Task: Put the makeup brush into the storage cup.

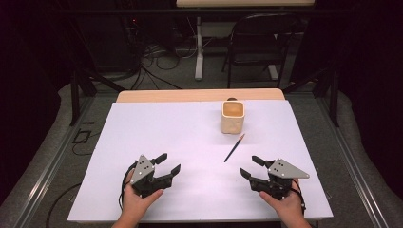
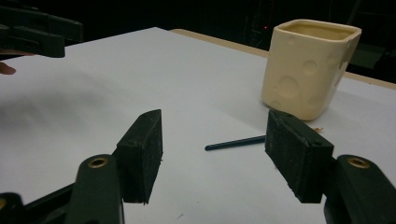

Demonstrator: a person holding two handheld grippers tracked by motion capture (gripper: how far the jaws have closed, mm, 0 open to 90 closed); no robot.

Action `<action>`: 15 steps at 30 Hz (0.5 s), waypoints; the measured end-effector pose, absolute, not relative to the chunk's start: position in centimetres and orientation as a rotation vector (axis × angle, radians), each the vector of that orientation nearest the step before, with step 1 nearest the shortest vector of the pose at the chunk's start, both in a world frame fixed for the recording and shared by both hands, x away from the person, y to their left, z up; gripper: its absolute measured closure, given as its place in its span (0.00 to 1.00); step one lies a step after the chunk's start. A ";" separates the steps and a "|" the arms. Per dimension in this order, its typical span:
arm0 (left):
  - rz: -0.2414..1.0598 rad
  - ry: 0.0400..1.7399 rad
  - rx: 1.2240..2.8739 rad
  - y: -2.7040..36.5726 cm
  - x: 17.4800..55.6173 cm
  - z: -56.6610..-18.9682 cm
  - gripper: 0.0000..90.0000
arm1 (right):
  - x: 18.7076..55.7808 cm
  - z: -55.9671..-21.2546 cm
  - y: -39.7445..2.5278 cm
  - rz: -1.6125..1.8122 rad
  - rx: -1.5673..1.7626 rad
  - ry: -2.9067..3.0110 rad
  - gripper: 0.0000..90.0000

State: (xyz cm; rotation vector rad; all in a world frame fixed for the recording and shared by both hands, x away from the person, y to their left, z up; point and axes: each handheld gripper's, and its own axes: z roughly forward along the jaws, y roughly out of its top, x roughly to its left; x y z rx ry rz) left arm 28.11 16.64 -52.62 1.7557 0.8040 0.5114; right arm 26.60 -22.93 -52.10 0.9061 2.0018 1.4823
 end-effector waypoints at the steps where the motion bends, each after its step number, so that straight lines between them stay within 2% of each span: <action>1: 0.510 0.807 1.757 16.6 28.1 -52.7 0.38 | 26.6 -52.1 -22.9 1.479 0.912 1.999 0.41; 15: 0.483 0.851 1.787 16.5 28.3 -52.9 0.38 | 26.9 -52.4 -23.0 1.474 0.946 1.996 0.41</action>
